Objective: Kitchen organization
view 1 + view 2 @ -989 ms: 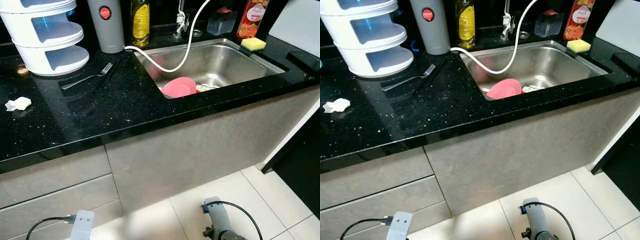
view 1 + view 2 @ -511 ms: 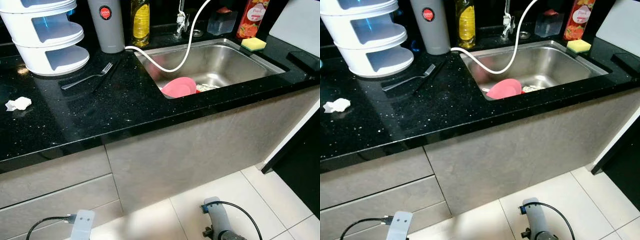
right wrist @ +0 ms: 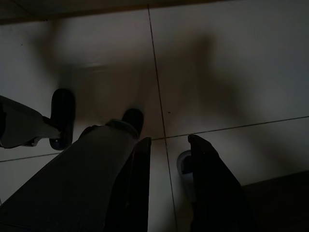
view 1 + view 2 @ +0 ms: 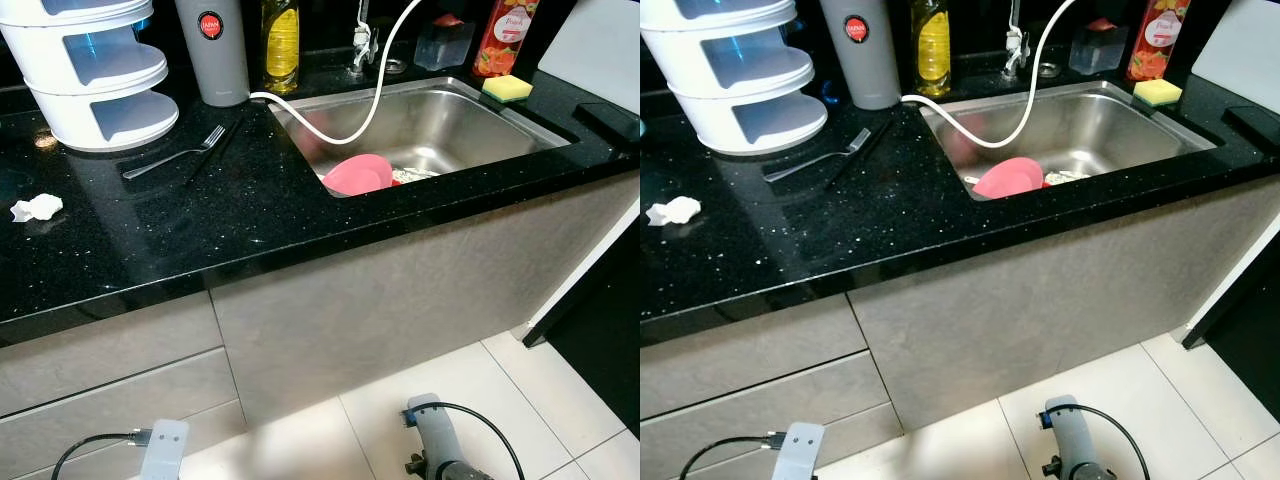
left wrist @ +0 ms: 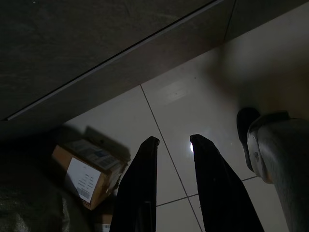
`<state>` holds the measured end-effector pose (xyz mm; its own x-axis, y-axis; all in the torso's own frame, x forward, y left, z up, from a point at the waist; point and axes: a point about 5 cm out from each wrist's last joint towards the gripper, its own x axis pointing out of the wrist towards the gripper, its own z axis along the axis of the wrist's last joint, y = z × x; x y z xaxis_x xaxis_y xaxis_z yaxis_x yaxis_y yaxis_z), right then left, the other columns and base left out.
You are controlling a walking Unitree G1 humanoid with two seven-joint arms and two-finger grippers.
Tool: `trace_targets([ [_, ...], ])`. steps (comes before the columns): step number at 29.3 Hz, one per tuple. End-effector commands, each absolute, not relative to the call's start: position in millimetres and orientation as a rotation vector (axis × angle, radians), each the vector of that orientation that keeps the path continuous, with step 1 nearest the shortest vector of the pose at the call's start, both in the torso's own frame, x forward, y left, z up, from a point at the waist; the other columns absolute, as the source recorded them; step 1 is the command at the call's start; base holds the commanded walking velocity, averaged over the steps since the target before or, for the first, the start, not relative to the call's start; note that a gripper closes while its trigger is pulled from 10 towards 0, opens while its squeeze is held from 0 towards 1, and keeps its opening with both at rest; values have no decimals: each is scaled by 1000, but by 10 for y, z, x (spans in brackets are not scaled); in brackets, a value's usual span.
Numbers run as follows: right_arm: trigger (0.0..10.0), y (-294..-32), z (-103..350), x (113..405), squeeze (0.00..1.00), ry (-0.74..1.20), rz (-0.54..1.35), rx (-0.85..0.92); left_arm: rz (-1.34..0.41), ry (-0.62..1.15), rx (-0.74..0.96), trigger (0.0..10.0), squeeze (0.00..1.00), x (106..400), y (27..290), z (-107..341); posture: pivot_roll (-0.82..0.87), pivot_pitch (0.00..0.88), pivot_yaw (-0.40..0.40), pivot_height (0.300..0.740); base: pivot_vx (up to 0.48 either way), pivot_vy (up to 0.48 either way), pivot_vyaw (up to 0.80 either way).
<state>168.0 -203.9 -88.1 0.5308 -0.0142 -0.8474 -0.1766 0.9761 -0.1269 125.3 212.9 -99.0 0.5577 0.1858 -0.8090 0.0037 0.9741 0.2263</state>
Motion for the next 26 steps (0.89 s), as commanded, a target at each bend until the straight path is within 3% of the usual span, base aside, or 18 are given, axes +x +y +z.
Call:
trace_targets([
  [1, 10000, -2040, -897, 1646, 0, 1023, 101, -211, 115, 974, 223, 10000, 0, 1235, 2186, -983, -32, 0, 2, 740, 0, 0, 0],
  [26, 10000, -2072, -907, 1612, 0, 1039, 97, -217, 109, 951, 230, 10000, 0, 1293, 2159, -966, -28, 0, 6, 740, 0, 0, 0],
])
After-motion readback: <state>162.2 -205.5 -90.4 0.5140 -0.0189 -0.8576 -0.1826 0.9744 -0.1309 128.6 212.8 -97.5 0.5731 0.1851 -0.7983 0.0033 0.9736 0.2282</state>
